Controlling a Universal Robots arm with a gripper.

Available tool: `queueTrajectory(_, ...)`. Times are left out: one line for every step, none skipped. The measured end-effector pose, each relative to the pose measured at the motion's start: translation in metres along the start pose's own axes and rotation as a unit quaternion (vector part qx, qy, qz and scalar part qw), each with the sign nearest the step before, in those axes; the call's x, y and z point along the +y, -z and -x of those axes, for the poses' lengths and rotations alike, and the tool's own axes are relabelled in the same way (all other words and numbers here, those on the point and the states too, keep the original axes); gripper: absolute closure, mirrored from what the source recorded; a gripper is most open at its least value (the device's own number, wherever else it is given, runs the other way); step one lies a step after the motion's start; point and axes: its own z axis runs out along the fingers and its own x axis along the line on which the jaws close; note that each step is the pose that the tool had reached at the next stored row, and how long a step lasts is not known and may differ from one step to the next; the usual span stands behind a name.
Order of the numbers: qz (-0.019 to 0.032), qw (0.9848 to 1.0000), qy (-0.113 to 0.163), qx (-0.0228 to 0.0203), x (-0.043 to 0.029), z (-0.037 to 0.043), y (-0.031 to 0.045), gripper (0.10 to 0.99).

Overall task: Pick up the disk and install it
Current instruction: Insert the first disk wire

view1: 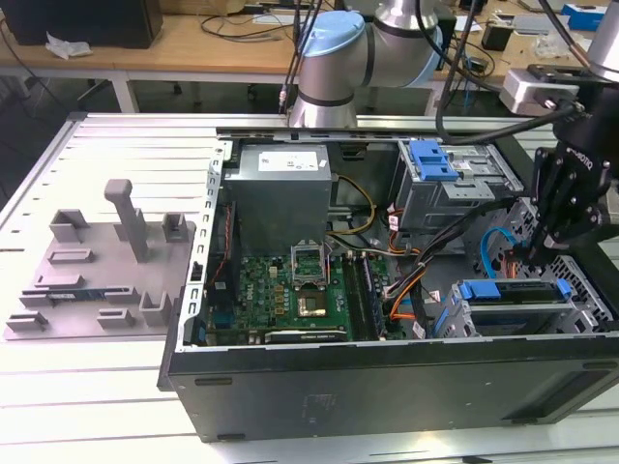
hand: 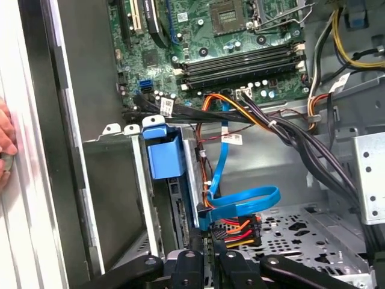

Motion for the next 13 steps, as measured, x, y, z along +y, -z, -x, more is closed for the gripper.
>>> queueTrajectory(-0.0002,1.0,0.003,-0.0008,0.0,-0.0001,0.0,0.918)
queueTrajectory(-0.0006,1.0,0.006,-0.0015,0.0,-0.0001,-0.0001,0.918)
queueTrajectory(-0.001,1.0,0.009,-0.0018,0.0,-0.0001,-0.0002,0.918)
queueTrajectory(-0.0018,0.9999,0.015,-0.0018,0.0,-0.0004,-0.0001,0.918)
queueTrajectory(-0.0026,0.9998,0.021,-0.002,-0.0001,-0.0006,-0.0002,0.918)
queueTrajectory(-0.0031,0.9997,0.024,-0.002,-0.0002,-0.0009,-0.0002,0.918)
queueTrajectory(-0.0035,0.9996,0.027,-0.0021,-0.0003,-0.0016,-0.0003,0.918)
queueTrajectory(-0.0038,0.9996,0.029,-0.0021,-0.0004,-0.0027,-0.0005,0.918)
queueTrajectory(-0.0039,0.9995,0.03,-0.0021,-0.0006,-0.0038,-0.0006,0.918)
queueTrajectory(-0.0039,0.9995,0.031,-0.0022,-0.0009,-0.0055,-0.0009,0.918)
queueTrajectory(-0.0041,0.9995,0.032,-0.0022,-0.0011,-0.0066,-0.0011,0.918)
queueTrajectory(-0.0041,0.9994,0.033,-0.0022,-0.0013,-0.008,-0.0012,0.918)
queueTrajectory(-0.0041,0.9994,0.034,-0.0023,-0.0015,-0.009,-0.0014,0.918)
